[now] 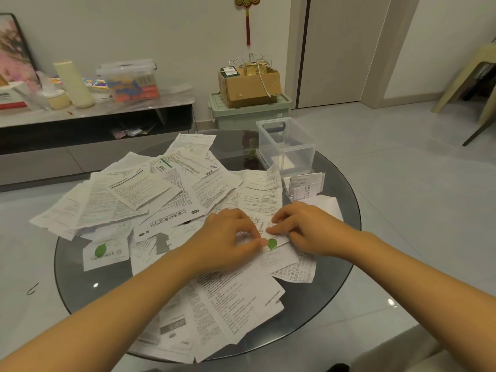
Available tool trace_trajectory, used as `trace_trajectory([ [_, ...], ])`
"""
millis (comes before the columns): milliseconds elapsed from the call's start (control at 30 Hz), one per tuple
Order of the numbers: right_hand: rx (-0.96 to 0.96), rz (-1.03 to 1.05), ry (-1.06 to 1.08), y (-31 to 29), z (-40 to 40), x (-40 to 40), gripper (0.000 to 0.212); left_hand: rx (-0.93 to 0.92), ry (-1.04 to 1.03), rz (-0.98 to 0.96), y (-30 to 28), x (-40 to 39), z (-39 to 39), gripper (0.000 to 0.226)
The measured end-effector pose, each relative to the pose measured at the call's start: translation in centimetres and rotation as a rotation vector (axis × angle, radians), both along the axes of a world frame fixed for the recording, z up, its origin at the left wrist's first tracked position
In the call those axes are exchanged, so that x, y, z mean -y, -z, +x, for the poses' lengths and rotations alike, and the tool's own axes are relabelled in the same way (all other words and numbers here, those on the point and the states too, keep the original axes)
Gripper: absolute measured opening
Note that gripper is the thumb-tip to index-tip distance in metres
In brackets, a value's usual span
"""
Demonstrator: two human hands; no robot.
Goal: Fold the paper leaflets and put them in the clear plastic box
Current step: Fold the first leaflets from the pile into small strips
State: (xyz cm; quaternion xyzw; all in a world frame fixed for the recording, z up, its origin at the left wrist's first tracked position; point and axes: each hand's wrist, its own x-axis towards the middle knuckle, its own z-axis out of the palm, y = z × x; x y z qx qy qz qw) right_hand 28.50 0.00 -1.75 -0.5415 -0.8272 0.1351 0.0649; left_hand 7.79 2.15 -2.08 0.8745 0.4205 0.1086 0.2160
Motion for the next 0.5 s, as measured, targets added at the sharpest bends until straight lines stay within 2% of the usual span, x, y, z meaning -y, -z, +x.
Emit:
trace_trajectory([
  [100,-0.033,-0.034,0.015,0.0,0.0,0.0,0.037,-0.011,-0.013,0.002,0.2,0.1,0.0,0.018],
  [200,-0.065,-0.038,0.017,-0.2,-0.1,0.1,0.031,-0.017,-0.034,-0.035,0.3,0.2,0.3,0.023],
  [367,-0.026,-0.023,0.013,0.0,-0.5,0.1,0.038,0.006,-0.095,-0.133,-0.1,0.1,1.0,0.035],
  [500,-0.043,-0.021,0.044,0.1,-0.7,0.0,0.033,0.016,-0.131,-0.166,-0.3,0.1,1.3,0.026],
])
